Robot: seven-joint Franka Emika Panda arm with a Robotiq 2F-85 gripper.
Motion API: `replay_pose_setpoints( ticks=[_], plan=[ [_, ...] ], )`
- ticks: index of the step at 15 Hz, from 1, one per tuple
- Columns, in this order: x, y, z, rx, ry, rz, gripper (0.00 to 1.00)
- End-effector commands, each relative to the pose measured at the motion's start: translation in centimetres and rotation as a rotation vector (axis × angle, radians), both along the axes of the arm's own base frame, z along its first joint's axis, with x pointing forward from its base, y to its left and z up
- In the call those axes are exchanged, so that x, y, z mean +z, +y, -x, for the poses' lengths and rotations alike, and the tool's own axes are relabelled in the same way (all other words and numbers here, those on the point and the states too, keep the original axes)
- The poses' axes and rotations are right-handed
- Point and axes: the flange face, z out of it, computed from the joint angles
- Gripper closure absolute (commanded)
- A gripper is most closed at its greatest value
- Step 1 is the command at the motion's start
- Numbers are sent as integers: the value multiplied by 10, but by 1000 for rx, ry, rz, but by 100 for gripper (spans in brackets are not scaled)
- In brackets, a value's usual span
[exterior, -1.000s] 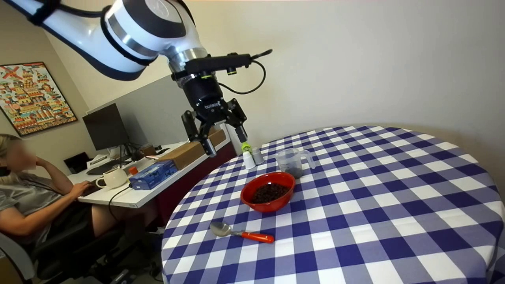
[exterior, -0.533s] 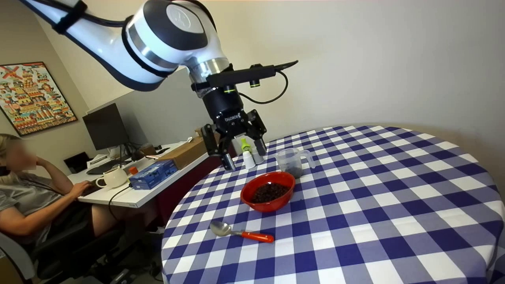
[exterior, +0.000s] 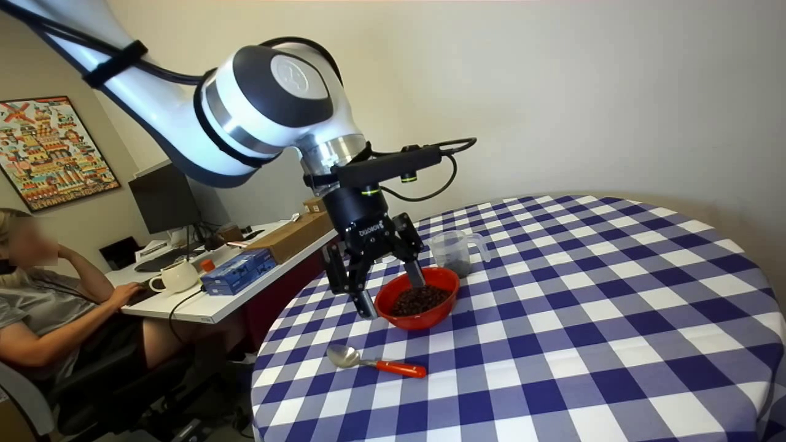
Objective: Transfer a spoonful of contents from the orange bowl to the transparent jar
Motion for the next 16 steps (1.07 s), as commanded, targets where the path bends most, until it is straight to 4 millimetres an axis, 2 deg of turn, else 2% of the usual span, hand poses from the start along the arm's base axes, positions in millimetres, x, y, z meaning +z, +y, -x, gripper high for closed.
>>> replay_pose_setpoints(
  ticks=[1,10,16],
  plan=[
    [-26,2,2,41,-10,2,0],
    [-75,13,-7,2,-41,-40,0],
    [-92,19,-4,7,-41,-52,0]
  ],
)
